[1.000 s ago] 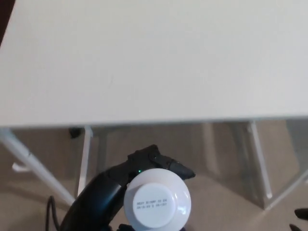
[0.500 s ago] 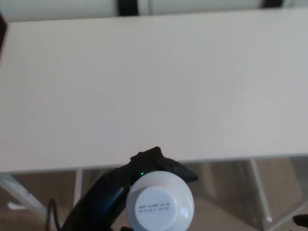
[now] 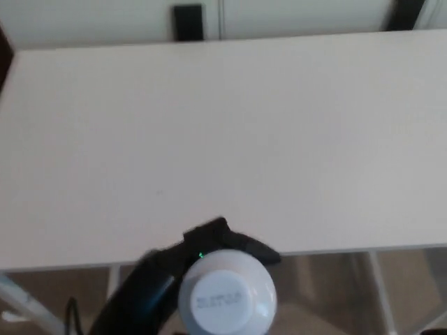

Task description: The robot picks up a bottle from a person using its left hand and walk towards the table in frontand put the bottle on the table.

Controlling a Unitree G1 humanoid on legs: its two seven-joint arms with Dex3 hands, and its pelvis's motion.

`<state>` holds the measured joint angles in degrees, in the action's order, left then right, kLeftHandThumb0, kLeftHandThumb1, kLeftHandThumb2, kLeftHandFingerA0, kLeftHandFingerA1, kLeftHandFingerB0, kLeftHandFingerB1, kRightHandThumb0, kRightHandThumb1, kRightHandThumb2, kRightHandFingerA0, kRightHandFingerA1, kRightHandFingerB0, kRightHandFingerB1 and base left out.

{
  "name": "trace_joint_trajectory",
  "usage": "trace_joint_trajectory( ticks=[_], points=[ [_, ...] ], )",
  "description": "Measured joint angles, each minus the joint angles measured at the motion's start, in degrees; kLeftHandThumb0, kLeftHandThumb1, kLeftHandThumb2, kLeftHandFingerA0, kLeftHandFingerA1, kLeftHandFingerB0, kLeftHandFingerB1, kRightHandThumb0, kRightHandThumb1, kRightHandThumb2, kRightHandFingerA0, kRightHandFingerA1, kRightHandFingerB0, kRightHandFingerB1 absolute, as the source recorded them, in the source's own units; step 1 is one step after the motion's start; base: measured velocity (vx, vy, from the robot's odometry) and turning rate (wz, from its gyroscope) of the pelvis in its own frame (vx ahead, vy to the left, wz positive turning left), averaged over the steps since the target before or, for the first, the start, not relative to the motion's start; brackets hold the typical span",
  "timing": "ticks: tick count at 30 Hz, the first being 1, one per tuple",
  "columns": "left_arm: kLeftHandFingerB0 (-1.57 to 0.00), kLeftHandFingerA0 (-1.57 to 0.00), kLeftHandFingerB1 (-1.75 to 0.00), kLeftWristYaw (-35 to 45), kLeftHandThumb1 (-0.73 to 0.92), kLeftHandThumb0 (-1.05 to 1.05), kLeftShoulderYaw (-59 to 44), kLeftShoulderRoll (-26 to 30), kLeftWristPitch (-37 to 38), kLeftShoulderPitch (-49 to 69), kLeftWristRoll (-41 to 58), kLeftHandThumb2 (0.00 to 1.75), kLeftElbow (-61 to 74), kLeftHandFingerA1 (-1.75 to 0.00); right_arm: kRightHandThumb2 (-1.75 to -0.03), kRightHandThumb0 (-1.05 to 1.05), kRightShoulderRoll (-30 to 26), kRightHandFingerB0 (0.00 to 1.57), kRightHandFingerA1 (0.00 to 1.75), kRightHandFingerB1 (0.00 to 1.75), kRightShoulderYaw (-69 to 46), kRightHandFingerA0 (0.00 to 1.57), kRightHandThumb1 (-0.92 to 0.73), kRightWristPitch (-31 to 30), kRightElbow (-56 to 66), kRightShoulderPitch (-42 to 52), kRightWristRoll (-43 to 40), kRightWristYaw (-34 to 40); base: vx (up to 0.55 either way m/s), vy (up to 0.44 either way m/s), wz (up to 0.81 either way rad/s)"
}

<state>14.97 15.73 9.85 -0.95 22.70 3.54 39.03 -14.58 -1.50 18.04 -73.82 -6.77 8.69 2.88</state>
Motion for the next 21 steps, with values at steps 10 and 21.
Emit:
trace_joint_trajectory(
  ticks=[10,21],
  points=[
    [-0.75,-1.09,-1.08,-1.5,0.82,-0.12,-8.1,-3.7,-7.0,-15.1,2.3,0.78,-3.6,-1.32,-0.59,-0.49,-0.2,0.56,0.43,0.41,0.9,0.54,-0.63,0.0,-0.1,3.4,0.2,-0.3,0.02,0.086,-0.06],
    [-0.71,-1.06,-1.07,-4.3,0.84,-0.05,-11.0,-6.2,-14.3,-27.0,2.2,0.77,-15.6,-1.39,-0.91,-0.47,0.5,0.43,0.61,0.53,1.6,0.54,-0.51,0.5,0.0,5.2,0.5,-0.4,0.02,0.1,0.06]
  ],
)
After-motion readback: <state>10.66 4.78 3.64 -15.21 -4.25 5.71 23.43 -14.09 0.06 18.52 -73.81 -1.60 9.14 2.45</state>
